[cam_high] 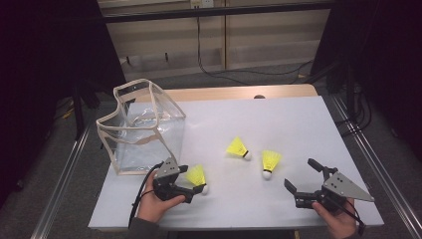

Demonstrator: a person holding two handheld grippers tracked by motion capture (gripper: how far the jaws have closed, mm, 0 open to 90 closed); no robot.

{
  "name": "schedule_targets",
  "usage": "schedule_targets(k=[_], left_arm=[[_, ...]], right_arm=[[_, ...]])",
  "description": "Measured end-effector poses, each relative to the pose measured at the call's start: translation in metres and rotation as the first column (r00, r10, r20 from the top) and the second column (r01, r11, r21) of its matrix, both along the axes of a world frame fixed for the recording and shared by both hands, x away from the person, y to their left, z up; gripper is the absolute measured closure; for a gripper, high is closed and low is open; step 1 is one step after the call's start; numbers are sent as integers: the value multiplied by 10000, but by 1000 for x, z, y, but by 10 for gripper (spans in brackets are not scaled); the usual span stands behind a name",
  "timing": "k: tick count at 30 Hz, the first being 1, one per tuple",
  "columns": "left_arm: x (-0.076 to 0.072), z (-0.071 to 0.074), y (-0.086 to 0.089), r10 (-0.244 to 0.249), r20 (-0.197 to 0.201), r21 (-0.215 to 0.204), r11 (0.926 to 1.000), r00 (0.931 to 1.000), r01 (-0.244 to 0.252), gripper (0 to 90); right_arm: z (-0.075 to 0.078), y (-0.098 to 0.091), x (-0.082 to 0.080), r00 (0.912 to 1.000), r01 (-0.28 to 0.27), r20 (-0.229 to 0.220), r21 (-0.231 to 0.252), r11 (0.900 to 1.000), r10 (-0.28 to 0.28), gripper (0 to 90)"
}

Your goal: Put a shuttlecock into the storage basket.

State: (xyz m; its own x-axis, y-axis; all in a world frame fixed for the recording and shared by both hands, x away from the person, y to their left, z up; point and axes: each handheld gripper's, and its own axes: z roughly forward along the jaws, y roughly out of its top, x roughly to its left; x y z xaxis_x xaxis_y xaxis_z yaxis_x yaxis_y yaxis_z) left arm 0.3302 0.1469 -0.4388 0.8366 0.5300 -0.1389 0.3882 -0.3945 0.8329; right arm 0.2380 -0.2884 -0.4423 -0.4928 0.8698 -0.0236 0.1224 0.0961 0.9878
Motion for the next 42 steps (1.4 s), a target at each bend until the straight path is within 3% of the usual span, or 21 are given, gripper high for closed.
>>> schedule_targets(k=[13, 25, 36, 42], left_arm=[[5, 4, -1, 85, -298, -13, 10000, 9995, -86, 123], [7, 10, -5, 54, -693, 188, 9998, 9976, -41, 57], [10, 12, -3, 36, -1014, 213, 9998, 9948, -15, 233], [11, 9, -2, 55, -1181, 568, 9984, 9930, 12, 317]], right_arm=[[0, -1, 0, 10000, 59, 9, 27, 10000, -59, 5], [0, -1, 0, 10000, 68, 17, 13, 10000, -68, 5], [0, -2, 0, 10000, 84, 29, 51, 10000, -84, 4], [0, -2, 0, 10000, 78, 32, 40, 10000, -78, 5]])
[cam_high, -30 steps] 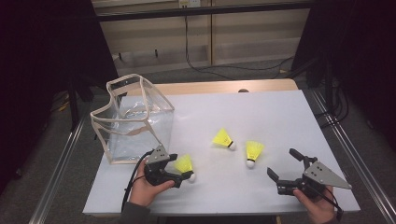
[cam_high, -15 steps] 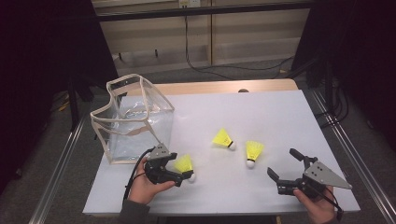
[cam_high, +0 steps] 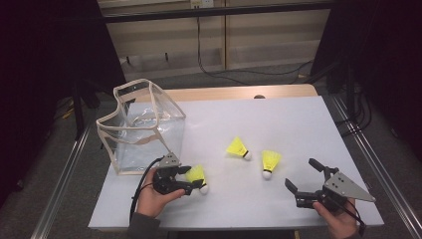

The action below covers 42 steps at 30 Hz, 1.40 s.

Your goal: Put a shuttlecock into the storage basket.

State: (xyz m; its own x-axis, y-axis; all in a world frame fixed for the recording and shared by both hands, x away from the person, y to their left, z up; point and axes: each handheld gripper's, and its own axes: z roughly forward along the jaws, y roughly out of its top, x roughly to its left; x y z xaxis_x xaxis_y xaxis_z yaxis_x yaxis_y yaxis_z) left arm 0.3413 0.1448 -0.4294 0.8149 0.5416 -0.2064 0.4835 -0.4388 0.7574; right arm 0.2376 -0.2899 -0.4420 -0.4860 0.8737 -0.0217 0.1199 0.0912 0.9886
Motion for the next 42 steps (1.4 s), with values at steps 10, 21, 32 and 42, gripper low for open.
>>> schedule_targets(k=[10, 21, 32, 42], left_arm=[[-1, -2, 0, -71, -396, 226, 9997, 9992, 80, 416], [-3, -3, 1, -419, -566, 140, 9990, 9975, 428, 509], [-5, -4, -1, -965, -669, 22, 9953, 9931, 969, 660], [-4, -4, -3, -1345, -1028, -429, 9905, 9856, 1307, 745]], right_arm=[[0, 0, 0, 10000, 6, -11, 14, 10000, -6, 5], [0, 0, 0, 10000, -3, -6, 4, 10000, 3, 5], [0, -1, 0, 10000, 43, -46, 40, 10000, -43, 6], [-1, 0, 3, 9999, 4, -101, -1, 10000, -4, 6]])
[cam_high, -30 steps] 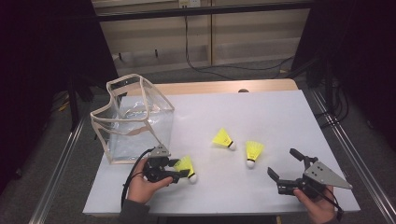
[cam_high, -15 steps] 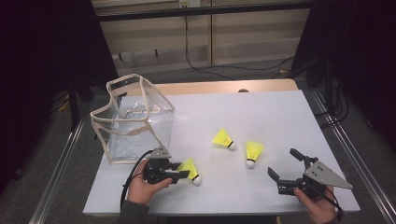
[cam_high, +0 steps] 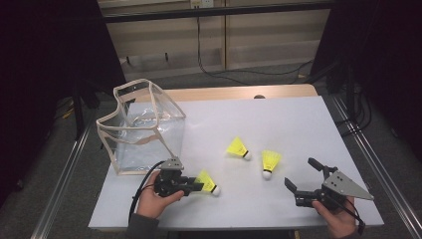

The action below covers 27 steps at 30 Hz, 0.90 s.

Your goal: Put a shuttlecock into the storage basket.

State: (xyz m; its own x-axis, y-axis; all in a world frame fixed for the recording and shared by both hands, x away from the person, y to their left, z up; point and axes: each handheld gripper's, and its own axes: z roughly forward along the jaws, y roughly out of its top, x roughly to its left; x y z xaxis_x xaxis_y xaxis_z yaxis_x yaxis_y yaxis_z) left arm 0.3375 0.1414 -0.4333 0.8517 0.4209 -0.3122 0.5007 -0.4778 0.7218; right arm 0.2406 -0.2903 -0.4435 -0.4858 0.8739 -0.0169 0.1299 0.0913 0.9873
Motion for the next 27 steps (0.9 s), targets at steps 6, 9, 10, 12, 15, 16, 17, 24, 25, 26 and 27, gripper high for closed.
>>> schedule_targets(k=[6, 9, 10, 12, 15, 16, 17, 24, 25, 26, 27], left_arm=[[-2, 0, -3, -252, -188, -157, 9996, 9995, 249, 813], [-2, 0, -3, -312, -404, -242, 9992, 9987, 303, 846], [-2, 0, -4, -287, -451, -234, 9993, 9986, 276, 859], [-2, 1, -4, -272, -548, -326, 9991, 9981, 255, 878], [-2, 1, -4, -249, -602, -383, 9990, 9979, 226, 891], [-3, 1, -5, -264, -599, -427, 9988, 9979, 239, 893], [-3, 1, -5, -268, -597, -424, 9988, 9979, 243, 895], [1, 1, -7, -305, -915, -489, 9985, 9953, 260, 900], [1, 1, -7, -268, -952, -492, 9985, 9951, 222, 900], [2, 1, -6, -278, -943, -470, 9986, 9952, 234, 900], [3, 2, -5, -233, -947, -445, 9988, 9952, 192, 900]], right_arm=[[0, -1, 0, 10000, 36, -5, 33, 10000, -36, 6], [-1, 0, 1, 10000, 46, -1, 39, 10000, -46, 6], [-1, 0, 1, 10000, 40, 5, 27, 10000, -40, 6], [-1, 0, 1, 10000, 49, -9, 9, 10000, -49, 6], [-1, 0, 1, 10000, 40, 3, -12, 10000, -40, 6], [-1, 0, 1, 10000, 26, 1, 4, 10000, -26, 6], [-1, -1, 0, 10000, 35, 2, 22, 10000, -35, 6], [-4, -4, 3, 9999, 116, -67, 29, 9999, -115, 6], [-4, -4, 3, 9999, 97, -90, 82, 9999, -96, 6], [-4, -4, 4, 9999, 91, -92, 79, 9999, -90, 6], [-4, -4, 4, 9999, 88, -99, 69, 9999, -87, 6]])
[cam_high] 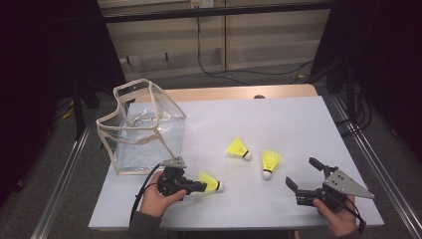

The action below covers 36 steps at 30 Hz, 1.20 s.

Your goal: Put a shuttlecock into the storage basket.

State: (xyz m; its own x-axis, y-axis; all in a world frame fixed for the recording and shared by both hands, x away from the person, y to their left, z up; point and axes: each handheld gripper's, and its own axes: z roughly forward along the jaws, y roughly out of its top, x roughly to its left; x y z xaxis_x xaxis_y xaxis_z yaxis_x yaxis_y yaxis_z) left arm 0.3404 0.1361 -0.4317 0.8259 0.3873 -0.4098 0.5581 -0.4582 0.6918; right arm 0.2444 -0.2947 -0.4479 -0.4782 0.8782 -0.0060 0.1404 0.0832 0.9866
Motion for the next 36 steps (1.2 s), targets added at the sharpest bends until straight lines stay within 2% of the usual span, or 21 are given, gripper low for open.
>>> schedule_targets(k=[6, 13, 22, 27, 36], left_arm=[[0, 4, 2, 210, 27, -100, 9997, 9998, -209, 900], [-4, 12, 6, 443, 18, -14, 9990, 9990, -443, 900], [-7, 24, 9, 453, 183, -76, 9990, 9988, -452, 900], [-7, 30, 10, 544, -13, -130, 9984, 9985, -544, 900], [-3, 49, 10, 578, 138, -84, 9983, 9982, -577, 900]], right_arm=[[-1, 2, 0, 9999, -162, 7, -57, 9999, 162, 6], [0, 5, 0, 9998, -177, -12, -87, 9998, 177, 6], [0, 7, 1, 9995, -304, -11, -115, 9995, 304, 8], [-1, 7, 2, 9995, -309, -26, -104, 9995, 309, 10], [-1, 7, 2, 9996, -292, -46, -85, 9995, 292, 9]])
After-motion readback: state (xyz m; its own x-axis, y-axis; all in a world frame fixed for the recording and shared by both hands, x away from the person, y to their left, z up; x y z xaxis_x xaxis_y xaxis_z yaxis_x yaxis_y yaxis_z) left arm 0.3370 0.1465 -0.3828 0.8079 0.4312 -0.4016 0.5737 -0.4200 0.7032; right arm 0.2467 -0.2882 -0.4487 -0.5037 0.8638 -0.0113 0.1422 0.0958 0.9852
